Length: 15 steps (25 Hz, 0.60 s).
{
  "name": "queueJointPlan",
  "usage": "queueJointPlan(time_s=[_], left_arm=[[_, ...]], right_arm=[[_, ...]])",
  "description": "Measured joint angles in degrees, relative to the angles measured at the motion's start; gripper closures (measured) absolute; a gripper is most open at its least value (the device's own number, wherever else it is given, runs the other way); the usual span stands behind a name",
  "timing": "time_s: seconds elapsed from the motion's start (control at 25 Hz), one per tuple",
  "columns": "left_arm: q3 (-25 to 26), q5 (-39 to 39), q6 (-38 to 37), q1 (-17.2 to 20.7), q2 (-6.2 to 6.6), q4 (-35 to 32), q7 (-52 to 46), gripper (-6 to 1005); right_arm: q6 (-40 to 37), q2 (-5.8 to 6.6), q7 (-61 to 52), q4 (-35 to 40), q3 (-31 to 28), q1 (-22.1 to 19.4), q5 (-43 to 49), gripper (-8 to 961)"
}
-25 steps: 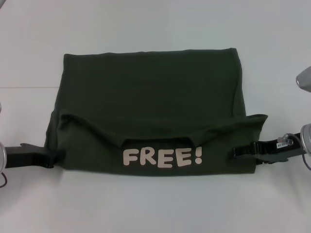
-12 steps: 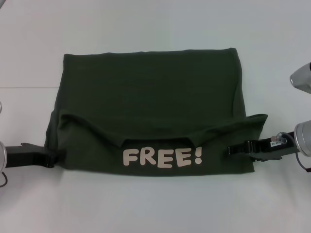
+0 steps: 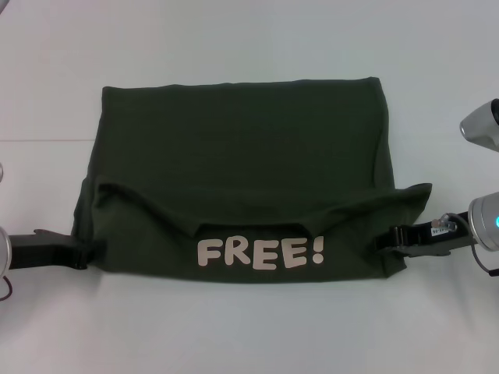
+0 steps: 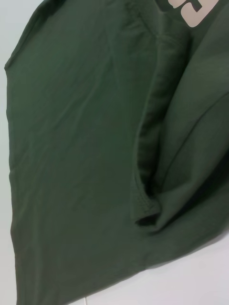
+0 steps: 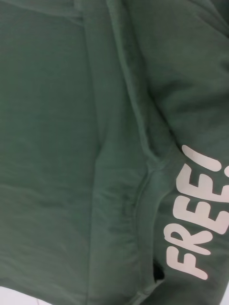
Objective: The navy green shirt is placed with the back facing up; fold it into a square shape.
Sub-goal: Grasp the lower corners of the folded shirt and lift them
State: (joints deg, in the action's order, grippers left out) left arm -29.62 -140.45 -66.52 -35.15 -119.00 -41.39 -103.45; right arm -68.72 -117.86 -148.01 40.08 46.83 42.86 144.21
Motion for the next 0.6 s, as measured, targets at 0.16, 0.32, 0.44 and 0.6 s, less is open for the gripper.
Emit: queueJointPlan(time_s=[0.16,0.32,0.44,0.6], left_arm=[[0.00,0.00,-0.06,0.00,0.00,0.00,0.00,929],[0.00,0.00,-0.10,0.00,0.00,0.00,-0.01,927],[0.00,0.00,-0.10,-0.01,0.00,0.00,-0.12,925],[0.00,0.00,-0.10,0.00,0.00,-0.03,-0.16,923]], right_arm=[[0.45,-0.01,0.00,-0.01,0.25,-0.11,0.04,490],[0.52,0.00,0.00,-0.07,0.48,-0.15,0.07,579],[0.52,0.03,0.00,-0.08,0.48,-0.15,0.09,668],[0.52,0.20,0.00,-0.01,0.55,-0.16,0.11,802]])
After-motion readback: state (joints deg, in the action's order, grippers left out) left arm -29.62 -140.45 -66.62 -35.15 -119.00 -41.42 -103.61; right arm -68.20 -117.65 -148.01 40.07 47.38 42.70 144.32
